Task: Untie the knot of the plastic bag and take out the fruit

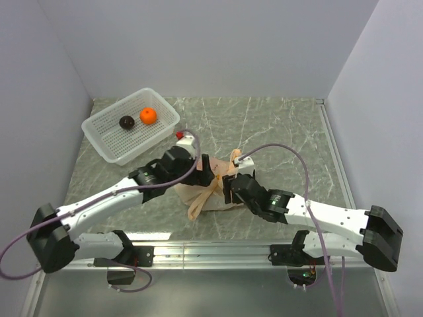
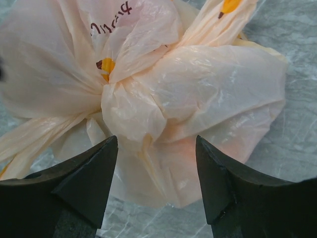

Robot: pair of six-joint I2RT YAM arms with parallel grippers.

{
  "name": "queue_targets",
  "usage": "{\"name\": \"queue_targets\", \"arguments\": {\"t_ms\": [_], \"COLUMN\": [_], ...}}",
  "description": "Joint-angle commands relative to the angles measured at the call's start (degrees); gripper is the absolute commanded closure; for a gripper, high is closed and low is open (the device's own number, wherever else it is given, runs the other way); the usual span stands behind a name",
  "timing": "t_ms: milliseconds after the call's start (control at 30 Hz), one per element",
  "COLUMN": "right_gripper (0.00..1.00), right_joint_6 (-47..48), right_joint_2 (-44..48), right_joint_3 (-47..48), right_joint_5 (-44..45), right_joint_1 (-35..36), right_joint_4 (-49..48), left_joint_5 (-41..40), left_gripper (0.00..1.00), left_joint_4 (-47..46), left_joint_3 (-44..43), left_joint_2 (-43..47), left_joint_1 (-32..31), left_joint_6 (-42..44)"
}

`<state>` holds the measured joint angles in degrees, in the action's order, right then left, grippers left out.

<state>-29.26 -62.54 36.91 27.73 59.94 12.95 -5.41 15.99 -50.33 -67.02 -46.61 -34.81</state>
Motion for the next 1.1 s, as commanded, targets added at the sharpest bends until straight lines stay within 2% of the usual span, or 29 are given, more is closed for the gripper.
{"name": "queue_targets", "arguments": {"t_ms": [0, 167, 267, 300, 333, 367, 400, 433, 467, 500, 600, 733, 800, 867, 933, 1033, 1067], "right_gripper": [0.29, 0.38, 0.46, 0.49, 0.56, 0.59, 0.62, 0.72, 0.77, 0.87, 1.00, 1.00, 1.00, 1.00, 1.00, 1.00, 1.00], "right_joint_6": [0.87, 0.25, -0.10, -0.19, -0.19, -0.45, -0.54, -0.71, -0.80, -0.89, -1.77, -5.71, -8.70, -11.07, -12.31, -14.51, -15.47], "right_joint_2": [-1.79, -2.06, -1.88, -1.71, -1.79, -1.62, -1.70, -1.62, -1.62, -1.62, -0.39, 5.30, 8.56, 14.27, 20.05, 26.48, 27.73], "right_joint_3": [0.28, -2.27, -3.07, -3.33, -3.77, -3.94, -4.12, -4.38, -4.65, -4.74, -5.79, -9.91, -11.76, -14.66, -16.86, -18.18, -18.45], "right_joint_5": [-1.18, -3.38, -4.08, -4.08, -4.26, -4.26, -4.35, -4.43, -4.26, -4.00, -2.68, -1.79, -4.08, -5.83, -7.42, -7.07, -6.64], "right_joint_1": [-1.93, -3.69, -3.96, -3.96, -4.04, -4.13, -4.13, -4.05, -4.22, -4.13, -4.66, -9.21, -15.62, -22.37, -26.00, -30.93, -31.63], "right_joint_4": [-6.18, -9.26, -9.78, -9.87, -10.14, -10.31, -10.40, -10.66, -10.67, -10.40, -9.96, -7.51, -6.28, -4.61, -2.50, 1.45, 2.51], "left_joint_5": [-9.34, -13.13, -14.19, -14.28, -14.36, -14.37, -14.37, -14.71, -15.07, -15.42, -16.82, -19.02, -18.94, -17.80, -14.56, -8.77, -7.44], "left_gripper": [0.05, 0.12, 0.30, 0.47, 0.55, 0.71, 0.81, 0.91, 0.99, 0.99, 1.00, 0.99, 0.99, 0.99, 0.99, 0.99, 1.00], "left_joint_4": [2.20, 4.14, 4.23, 3.97, 3.70, 3.61, 3.35, 3.35, 3.35, 3.26, 2.91, 0.63, -0.43, -1.83, -2.27, -3.42, -4.46], "left_joint_3": [-3.28, -4.60, -4.96, -4.87, -4.87, -4.78, -4.69, -4.61, -4.52, -4.43, -3.47, -0.40, 1.10, 4.00, 7.50, 13.12, 14.54], "left_joint_2": [-4.94, -9.96, -11.55, -11.81, -11.99, -12.08, -11.99, -11.99, -11.99, -11.64, -10.06, -5.76, -2.25, 1.43, 3.82, 8.57, 10.93], "left_joint_1": [-3.75, -6.03, -6.74, -6.83, -6.83, -6.91, -6.92, -6.92, -6.92, -6.92, -7.00, -6.65, -5.43, -1.75, 2.29, 14.74, 16.79], "left_joint_6": [1.58, 1.85, 2.11, 2.11, 2.02, 2.02, 1.94, 1.76, 1.67, 1.41, 0.80, -0.43, -1.57, -2.80, -5.44, -9.39, -10.27]}}
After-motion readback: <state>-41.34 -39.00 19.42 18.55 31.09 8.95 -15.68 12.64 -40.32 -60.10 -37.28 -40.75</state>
